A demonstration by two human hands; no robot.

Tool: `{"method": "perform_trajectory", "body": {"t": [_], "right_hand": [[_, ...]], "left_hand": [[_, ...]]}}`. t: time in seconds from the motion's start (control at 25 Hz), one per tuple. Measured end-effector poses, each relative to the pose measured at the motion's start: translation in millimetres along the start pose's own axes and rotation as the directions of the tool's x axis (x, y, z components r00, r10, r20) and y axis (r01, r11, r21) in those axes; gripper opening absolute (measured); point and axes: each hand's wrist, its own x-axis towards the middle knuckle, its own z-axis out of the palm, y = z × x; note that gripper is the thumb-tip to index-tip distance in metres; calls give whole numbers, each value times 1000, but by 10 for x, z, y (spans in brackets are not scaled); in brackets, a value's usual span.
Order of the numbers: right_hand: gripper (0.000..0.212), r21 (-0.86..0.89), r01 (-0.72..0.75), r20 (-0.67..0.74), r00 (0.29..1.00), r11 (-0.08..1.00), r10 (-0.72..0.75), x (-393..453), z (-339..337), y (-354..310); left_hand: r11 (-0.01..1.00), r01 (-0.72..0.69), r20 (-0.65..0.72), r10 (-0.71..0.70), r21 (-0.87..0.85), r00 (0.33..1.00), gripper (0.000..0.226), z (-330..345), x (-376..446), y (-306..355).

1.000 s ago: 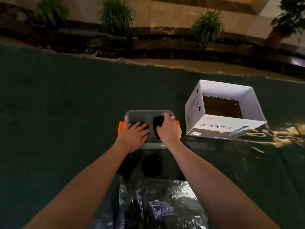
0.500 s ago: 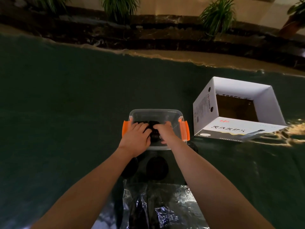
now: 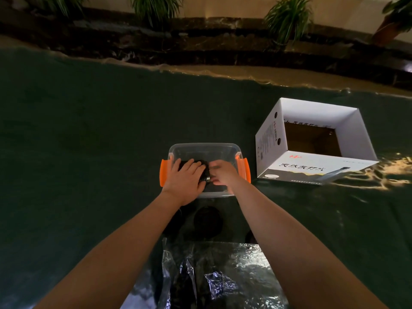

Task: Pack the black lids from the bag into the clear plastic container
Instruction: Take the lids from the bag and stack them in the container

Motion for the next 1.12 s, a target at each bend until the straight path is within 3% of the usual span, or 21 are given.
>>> {"method": "perform_trajectory", "body": {"t": [0.2,0.36,0.48,0.64,0.72,0.8,0.88,0.96,1.12], "right_hand": [[20,-113,67,16,998,991,-66,34,-31,80],[23,-489,296,1,941,820,-339,-57,-34,109],[34,-595,363,-12,888,717,-460,-253,-101,173],[33,-648,498,37,776,576,-629,-702,-276,426],[30,-647,532,-8,711,546,-703,-974,-345,665],[29,-655,544,-63,653,525,-755,-1215,-401,943],[31,-645,522,-124,649,558,-751,-1408,-446,1223],[31,-632,433,-225,690,643,-687,-1569,-516,1512],[19,-392,225,-583,689,892,-430,-1859,-653,2163]], "left_hand": [[1000,23,64,-22,-9,998,51,20,43,84],[999,45,107,-42,-29,993,52,-43,-65,96],[989,55,-95,-68,-137,993,48,-134,-266,199],[936,10,-366,-147,-351,919,35,-24,-888,410],[915,61,-342,-210,-399,916,33,156,-1254,551],[900,137,-233,-250,-413,940,35,345,-1555,714],[894,198,-114,-264,-401,958,37,512,-1779,859],[901,226,-78,-273,-371,959,40,624,-1957,950],[865,357,-92,-412,-353,907,45,693,-2201,1035]]}}
